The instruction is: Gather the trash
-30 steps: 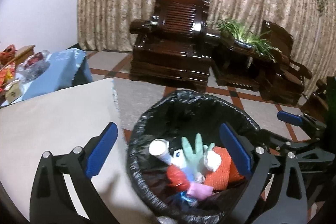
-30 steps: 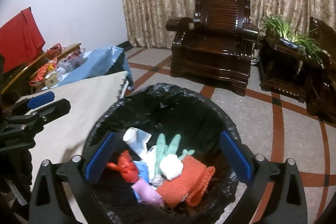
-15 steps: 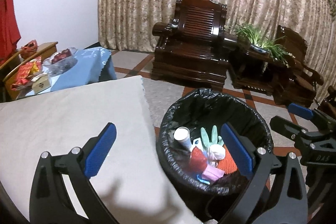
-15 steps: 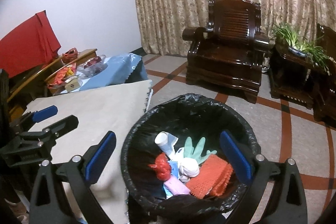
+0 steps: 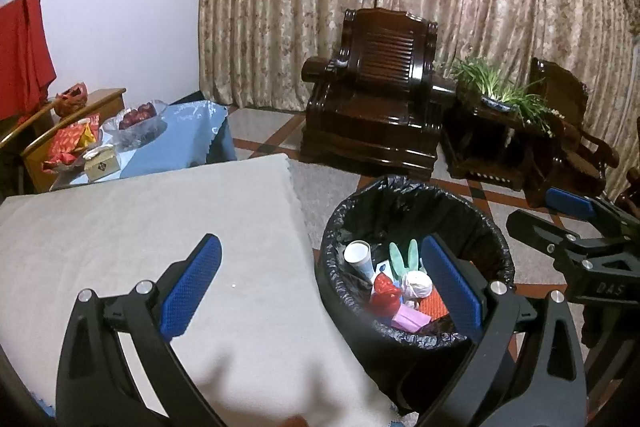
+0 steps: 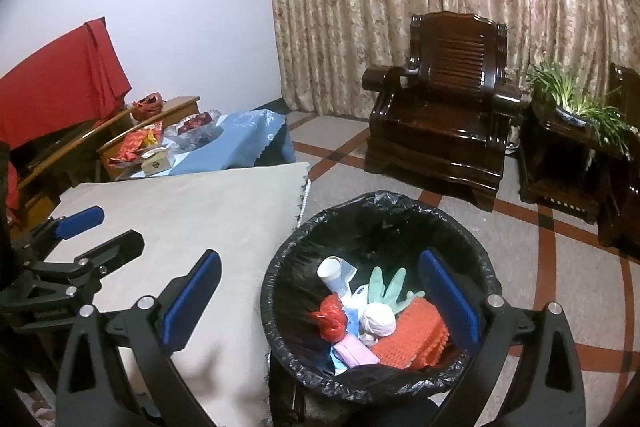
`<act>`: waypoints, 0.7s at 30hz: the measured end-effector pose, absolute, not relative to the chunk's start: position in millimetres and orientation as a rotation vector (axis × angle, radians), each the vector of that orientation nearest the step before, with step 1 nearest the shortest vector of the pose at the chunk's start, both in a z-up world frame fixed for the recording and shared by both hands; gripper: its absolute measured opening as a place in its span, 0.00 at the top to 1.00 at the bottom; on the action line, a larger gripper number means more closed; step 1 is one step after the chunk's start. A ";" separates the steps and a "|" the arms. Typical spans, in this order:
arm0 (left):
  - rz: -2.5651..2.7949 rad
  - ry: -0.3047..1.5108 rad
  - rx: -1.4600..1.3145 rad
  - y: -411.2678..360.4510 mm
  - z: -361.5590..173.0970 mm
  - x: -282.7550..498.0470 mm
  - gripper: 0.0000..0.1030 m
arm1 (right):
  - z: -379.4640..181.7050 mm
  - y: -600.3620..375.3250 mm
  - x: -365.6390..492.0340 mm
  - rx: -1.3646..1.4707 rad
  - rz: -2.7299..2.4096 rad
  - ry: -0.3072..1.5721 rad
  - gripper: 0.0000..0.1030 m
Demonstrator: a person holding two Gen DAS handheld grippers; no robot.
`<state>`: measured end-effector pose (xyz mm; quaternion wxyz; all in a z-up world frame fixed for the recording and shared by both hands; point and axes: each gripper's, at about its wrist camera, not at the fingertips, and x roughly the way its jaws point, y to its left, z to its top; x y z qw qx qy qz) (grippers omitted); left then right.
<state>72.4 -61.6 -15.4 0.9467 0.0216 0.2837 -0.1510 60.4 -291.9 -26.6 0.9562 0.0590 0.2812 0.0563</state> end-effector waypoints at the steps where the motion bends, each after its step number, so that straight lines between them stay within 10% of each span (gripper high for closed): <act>1: -0.309 0.573 0.043 -61.3 -13.8 70.9 0.05 | -24.3 -290.2 59.0 0.117 0.116 0.566 0.06; 21: -0.296 0.532 0.038 -52.5 -2.4 57.5 0.05 | -13.9 -278.0 52.3 0.093 0.131 0.543 0.06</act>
